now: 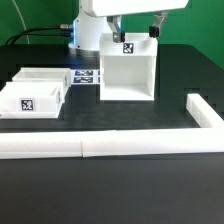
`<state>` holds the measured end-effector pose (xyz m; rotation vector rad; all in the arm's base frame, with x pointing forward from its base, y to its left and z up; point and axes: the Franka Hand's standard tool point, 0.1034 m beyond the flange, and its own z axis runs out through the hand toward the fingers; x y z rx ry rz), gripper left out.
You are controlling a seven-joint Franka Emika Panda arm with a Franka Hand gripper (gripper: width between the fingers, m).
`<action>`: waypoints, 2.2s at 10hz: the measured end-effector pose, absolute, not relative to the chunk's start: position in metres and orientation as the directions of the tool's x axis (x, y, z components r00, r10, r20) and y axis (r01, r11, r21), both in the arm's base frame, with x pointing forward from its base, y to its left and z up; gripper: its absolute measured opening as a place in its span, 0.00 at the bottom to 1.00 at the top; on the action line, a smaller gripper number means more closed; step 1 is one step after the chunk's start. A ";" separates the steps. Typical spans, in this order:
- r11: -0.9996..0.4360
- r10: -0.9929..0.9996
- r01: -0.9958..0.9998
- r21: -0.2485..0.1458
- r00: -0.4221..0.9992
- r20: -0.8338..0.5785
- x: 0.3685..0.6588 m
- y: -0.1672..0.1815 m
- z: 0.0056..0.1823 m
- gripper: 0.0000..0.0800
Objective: Assemble drawer
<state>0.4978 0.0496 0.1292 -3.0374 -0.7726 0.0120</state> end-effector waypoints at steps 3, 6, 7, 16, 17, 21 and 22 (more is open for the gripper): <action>-0.888 0.460 0.460 -0.007 0.888 -0.002 0.497 0.050 0.130 0.81; -0.984 0.177 0.176 0.007 0.984 0.018 0.459 0.069 0.137 0.81; -0.992 0.126 0.127 -0.008 0.992 0.011 0.455 0.073 0.137 0.81; -0.995 -0.084 -0.082 -0.051 0.996 0.024 0.412 0.093 0.111 0.81; -0.994 -0.097 -0.096 -0.050 0.995 0.017 0.407 0.096 0.108 0.81; -0.993 -0.110 -0.110 -0.042 0.994 -0.007 0.397 0.100 0.098 0.66; -0.993 -0.109 -0.110 -0.043 0.994 -0.007 0.397 0.100 0.098 0.49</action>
Offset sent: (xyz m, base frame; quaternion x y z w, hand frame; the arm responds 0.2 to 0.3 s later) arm -0.0423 -0.0085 0.0239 -0.0365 0.0515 0.1958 0.9786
